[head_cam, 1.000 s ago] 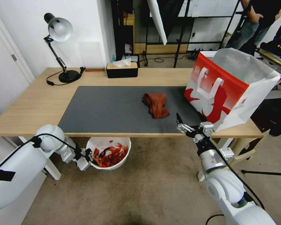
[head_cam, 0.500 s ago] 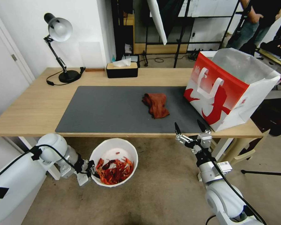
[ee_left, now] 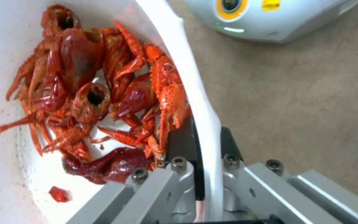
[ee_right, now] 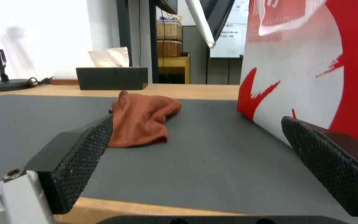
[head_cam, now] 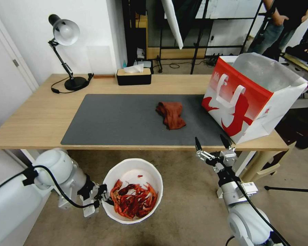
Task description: Sweep shrimp from table into container with towel, then put container into takeout bag.
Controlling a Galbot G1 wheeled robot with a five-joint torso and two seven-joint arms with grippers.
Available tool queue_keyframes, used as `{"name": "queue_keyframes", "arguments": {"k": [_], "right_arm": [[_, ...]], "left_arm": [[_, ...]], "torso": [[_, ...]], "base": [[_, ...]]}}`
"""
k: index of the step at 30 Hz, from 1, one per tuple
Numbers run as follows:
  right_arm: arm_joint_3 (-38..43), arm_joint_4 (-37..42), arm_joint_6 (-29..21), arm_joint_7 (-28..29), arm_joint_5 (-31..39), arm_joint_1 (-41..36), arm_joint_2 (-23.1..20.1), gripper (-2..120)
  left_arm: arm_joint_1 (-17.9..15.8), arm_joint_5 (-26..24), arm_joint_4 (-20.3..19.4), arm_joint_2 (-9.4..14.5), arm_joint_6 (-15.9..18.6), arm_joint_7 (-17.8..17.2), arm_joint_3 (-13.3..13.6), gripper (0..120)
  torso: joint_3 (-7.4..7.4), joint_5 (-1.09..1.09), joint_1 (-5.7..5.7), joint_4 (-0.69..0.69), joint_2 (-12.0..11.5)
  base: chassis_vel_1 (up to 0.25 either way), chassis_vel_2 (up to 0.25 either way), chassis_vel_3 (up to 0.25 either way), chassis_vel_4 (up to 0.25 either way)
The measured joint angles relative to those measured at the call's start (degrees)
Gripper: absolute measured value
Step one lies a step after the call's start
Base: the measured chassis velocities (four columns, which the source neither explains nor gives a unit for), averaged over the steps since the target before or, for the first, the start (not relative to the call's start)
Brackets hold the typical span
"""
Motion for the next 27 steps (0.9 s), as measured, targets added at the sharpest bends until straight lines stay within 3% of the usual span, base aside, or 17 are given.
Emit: {"name": "queue_keyframes", "arguments": {"k": [6, 10, 17, 20, 21, 23, 25, 27], "right_arm": [[0.2, 0.0, 0.0, 0.0, -0.2, -0.5, 0.3, 100], [0.3, 0.3, 0.0, 0.5, -0.3, -1.9, 1.0, 100], [-0.5, 0.2, 0.2, 0.8, -1.1, -2.7, 1.7, 100], [-1.3, 0.1, 0.2, 0.9, -1.9, -2.2, 2.1, 100], [-1.3, 0.1, 0.2, 0.9, -1.9, -2.2, 2.1, 100], [-2.0, 0.0, 0.2, 0.9, -2.6, -2.0, 2.2, 100], [-2.1, 0.0, 0.1, 0.9, -2.7, -2.0, 2.3, 100], [-2.4, -0.1, 0.0, 1.0, -3.1, -1.9, 2.4, 100]], "left_arm": [[-1.0, -2.4, -1.6, 1.3, 1.2, 0.2, -0.9, 0], [-4.4, -7.7, -4.0, 3.0, 5.1, 1.1, -3.5, 0], [-10.7, -16.2, -2.8, 4.6, 10.6, 1.0, -3.9, 0], [-19.3, -18.8, 2.1, 3.2, 12.7, 0.3, -1.3, 0], [-19.3, -18.8, 2.1, 3.2, 12.7, 0.3, -1.3, 0], [-25.5, -19.2, 7.0, 1.1, 13.2, 0.1, 1.7, 0], [-27.1, -19.2, 8.3, 0.4, 13.3, 0.0, 2.9, 0], [-33.3, -19.2, 13.1, -2.5, 13.7, -0.3, 7.4, 0]], "torso": [[0.00, 0.01, 0.01, 0.01, 0.0], [0.00, 0.02, 0.00, 0.01, 0.0], [0.00, 0.00, 0.01, 0.03, 0.0], [0.01, 0.01, 0.01, -0.01, 0.0], [0.01, 0.01, 0.01, -0.01, 0.0], [0.01, 0.01, 0.01, 0.02, 0.0], [0.01, 0.00, 0.01, 0.01, 0.0], [0.01, 0.00, 0.01, 0.02, 0.0]], "base": [[0.000, 0.000, 0.000, 0.000], [0.000, 0.000, 0.000, 0.000], [0.000, 0.000, 0.000, 0.000], [0.000, 0.000, 0.000, 0.000], [0.000, 0.000, 0.000, 0.000], [0.000, 0.000, 0.000, 0.000], [0.000, 0.000, 0.000, 0.000], [0.000, 0.000, 0.000, 0.000]]}}
